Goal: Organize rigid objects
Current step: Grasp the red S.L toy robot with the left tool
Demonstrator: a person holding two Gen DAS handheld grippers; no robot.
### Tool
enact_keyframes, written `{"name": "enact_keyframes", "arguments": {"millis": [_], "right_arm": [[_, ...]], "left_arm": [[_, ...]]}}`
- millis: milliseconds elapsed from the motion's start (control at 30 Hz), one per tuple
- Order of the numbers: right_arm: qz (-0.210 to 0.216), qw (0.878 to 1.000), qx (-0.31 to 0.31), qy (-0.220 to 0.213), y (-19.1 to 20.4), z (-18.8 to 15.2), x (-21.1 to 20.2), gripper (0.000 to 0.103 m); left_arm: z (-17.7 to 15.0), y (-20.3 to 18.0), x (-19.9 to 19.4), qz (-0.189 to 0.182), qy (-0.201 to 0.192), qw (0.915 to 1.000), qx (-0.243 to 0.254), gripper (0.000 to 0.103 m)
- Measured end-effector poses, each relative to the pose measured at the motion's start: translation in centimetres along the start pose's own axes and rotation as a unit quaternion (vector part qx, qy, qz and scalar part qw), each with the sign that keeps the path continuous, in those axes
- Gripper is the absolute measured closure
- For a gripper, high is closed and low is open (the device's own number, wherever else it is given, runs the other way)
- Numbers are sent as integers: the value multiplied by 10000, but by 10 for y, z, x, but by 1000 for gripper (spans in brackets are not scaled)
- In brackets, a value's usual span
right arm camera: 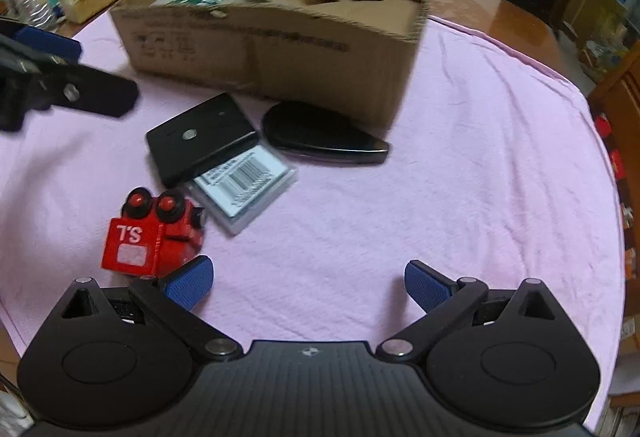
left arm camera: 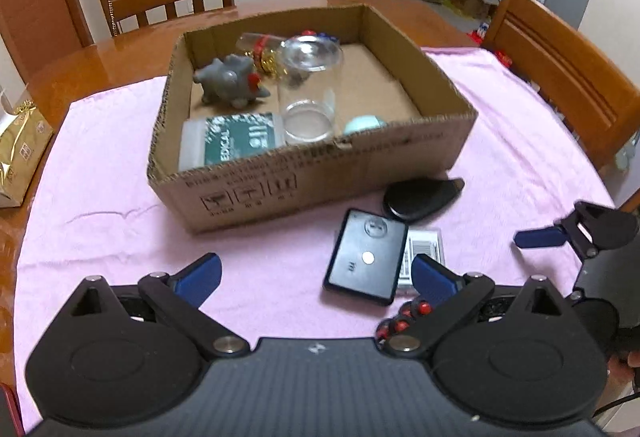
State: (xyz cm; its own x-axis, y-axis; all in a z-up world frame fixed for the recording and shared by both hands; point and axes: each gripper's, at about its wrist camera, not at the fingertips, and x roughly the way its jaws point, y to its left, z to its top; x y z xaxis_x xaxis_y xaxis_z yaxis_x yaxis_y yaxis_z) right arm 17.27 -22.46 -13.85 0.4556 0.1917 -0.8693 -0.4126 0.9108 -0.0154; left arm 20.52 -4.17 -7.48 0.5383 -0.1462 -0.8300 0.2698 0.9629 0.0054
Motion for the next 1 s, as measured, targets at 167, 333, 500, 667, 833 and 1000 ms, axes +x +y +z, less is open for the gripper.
{"name": "enact_keyframes", "arguments": {"millis": [167, 333, 500, 667, 833, 1000], "right_arm": [[222, 9988, -422, -108, 17, 1, 3, 0], [249, 9988, -397, -166, -1, -13, -2, 0], [307, 9978, -525, -267, -17, -23, -7, 0], [381, 9964, -641, -392, -25, -31, -9, 0], [407, 9960, -675, -421, -26, -30, -11, 0], [403, 9961, -668, -414, -27, -31, -11, 0]], "left_arm": [[-5, -10, 4, 13, 118, 9999, 5, 3], [-13, -20, 8, -24, 226, 9997, -38, 3], [-29, -29, 17, -108, 430, 9987, -234, 3], [-45, -36, 30, 24, 580, 9977, -364, 3], [-58, -33, 33, 338, 617, 9968, -389, 2], [-64, -16, 28, 507, 616, 9953, -546, 1]]}}
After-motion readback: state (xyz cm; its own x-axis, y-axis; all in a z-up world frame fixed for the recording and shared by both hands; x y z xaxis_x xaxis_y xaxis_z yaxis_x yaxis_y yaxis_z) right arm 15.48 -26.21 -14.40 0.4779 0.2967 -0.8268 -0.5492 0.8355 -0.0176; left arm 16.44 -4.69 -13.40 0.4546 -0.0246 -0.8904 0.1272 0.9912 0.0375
